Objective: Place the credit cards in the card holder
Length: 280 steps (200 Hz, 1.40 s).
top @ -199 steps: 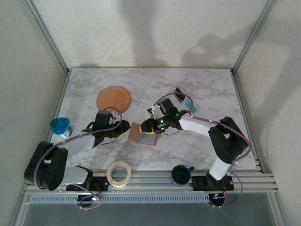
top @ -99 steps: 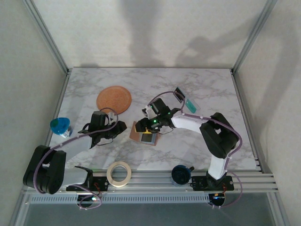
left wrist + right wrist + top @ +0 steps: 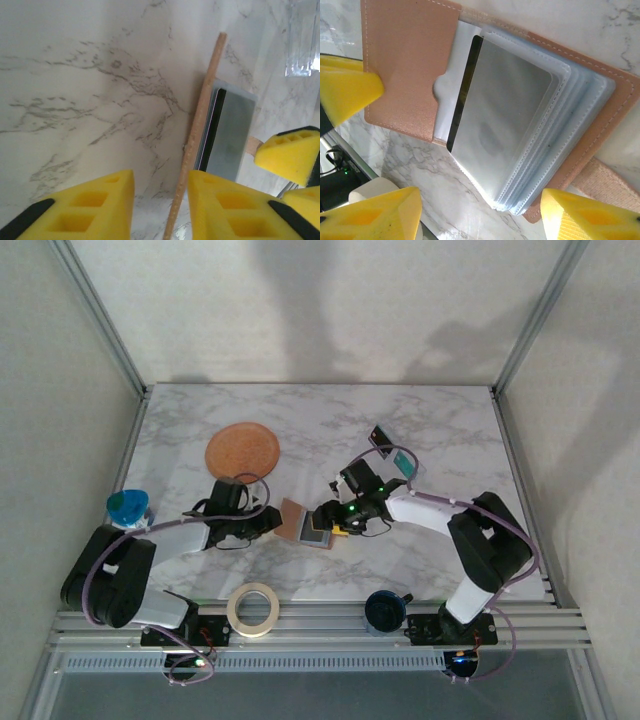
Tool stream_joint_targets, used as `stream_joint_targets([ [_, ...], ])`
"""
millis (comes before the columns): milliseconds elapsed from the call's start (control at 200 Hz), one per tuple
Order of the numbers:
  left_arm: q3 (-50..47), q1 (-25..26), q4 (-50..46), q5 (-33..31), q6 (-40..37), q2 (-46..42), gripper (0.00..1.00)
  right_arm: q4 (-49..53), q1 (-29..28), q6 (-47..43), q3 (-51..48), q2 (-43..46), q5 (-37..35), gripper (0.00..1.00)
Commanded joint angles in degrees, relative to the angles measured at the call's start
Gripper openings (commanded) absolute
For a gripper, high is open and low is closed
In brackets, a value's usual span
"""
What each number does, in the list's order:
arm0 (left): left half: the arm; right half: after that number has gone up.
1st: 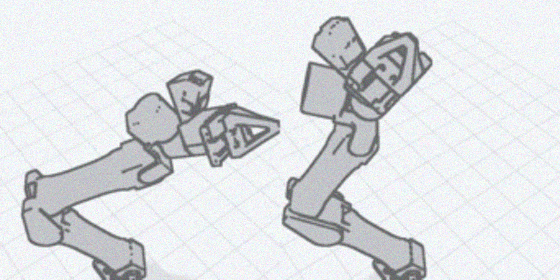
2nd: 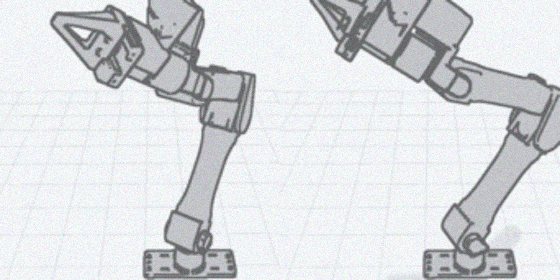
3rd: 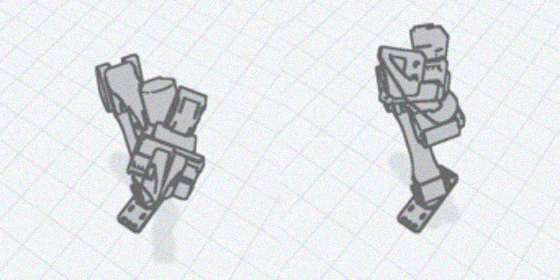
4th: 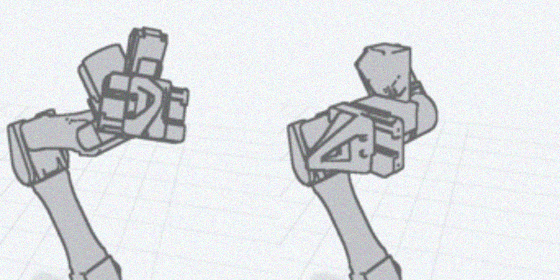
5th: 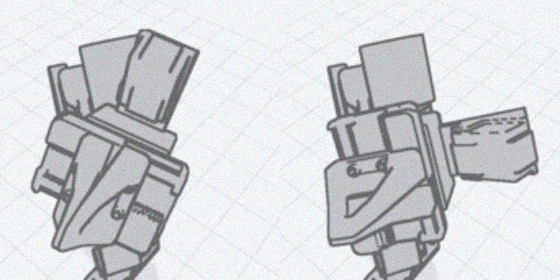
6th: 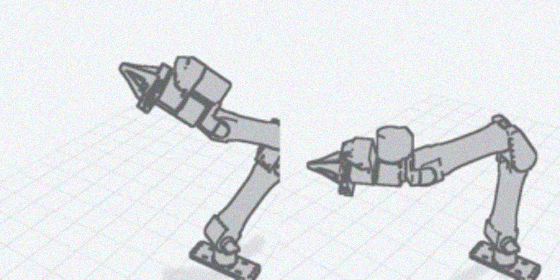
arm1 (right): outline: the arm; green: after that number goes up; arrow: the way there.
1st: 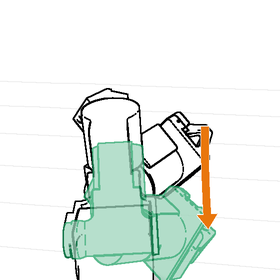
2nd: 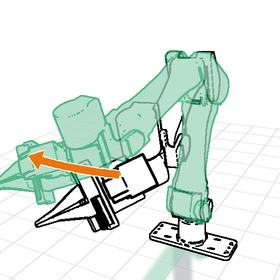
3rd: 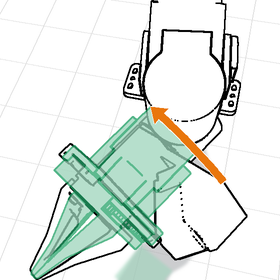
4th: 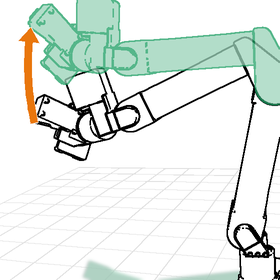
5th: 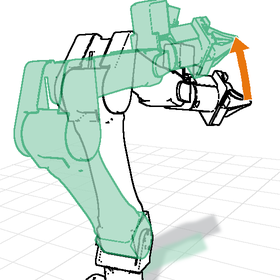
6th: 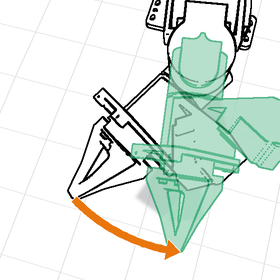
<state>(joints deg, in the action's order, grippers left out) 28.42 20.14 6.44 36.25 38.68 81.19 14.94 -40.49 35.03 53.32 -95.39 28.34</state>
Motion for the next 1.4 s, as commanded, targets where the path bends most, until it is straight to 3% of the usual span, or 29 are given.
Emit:
stream_joint_targets([
  [0,1.46,0.93,-0.15,0.28,-1.66,1.23,0.28,-2.23,0.24,1.36,-0.43,-1.55,1.41,0.65],
  [210,1.13,1.22,-0.87,-1.57,-2.19,1.56,0.15,-2.44,0.32,1.51,0.64,-3.58,1.13,0.63],
  [491,0.80,1.22,-1.18,-2.68,-2.38,2.48,0.05,-1.73,0.32,1.65,0.55,-3.79,-0.16,0.67],
  [806,0.84,1.74,0.11,-1.36,-2.29,4.14,0.02,-6.41,0.32,3.15,0.79,-5.06,3.36,0.58],
  [1397,-2.05,2.62,9.28,2.84,2.84,6.68,0.03,-13.31,-1.98,4.00,6.08,-6.24,11.61,0.61],
])
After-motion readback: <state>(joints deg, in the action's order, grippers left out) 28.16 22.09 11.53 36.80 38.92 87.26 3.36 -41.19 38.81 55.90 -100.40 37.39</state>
